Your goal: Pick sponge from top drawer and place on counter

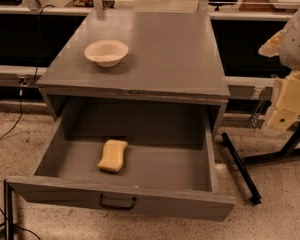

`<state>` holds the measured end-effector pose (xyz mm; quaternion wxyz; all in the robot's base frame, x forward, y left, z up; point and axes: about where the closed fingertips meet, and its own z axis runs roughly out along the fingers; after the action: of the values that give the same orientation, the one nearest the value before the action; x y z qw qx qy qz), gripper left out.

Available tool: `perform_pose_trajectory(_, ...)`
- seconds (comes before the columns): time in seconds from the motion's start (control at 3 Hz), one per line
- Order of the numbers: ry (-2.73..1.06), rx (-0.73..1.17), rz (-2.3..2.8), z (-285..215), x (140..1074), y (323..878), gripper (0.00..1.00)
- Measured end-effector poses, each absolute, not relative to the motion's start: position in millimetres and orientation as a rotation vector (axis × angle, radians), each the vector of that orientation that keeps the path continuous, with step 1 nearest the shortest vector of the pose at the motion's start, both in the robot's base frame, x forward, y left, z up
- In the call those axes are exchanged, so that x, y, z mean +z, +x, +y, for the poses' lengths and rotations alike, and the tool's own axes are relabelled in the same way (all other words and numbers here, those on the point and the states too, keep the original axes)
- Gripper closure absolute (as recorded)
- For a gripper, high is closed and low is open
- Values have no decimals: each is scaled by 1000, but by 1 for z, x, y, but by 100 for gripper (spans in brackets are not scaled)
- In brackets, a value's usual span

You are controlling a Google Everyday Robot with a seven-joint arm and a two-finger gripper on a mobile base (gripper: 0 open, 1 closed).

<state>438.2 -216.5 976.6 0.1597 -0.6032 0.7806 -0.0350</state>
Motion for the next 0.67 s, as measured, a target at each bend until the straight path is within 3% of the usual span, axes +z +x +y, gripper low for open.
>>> perform_pose_trajectory(0.33,-1724,-100,2230,-216,977,438,0)
perform_pose_trajectory(0.67,-1762,-56,2094,-184,990,453,0)
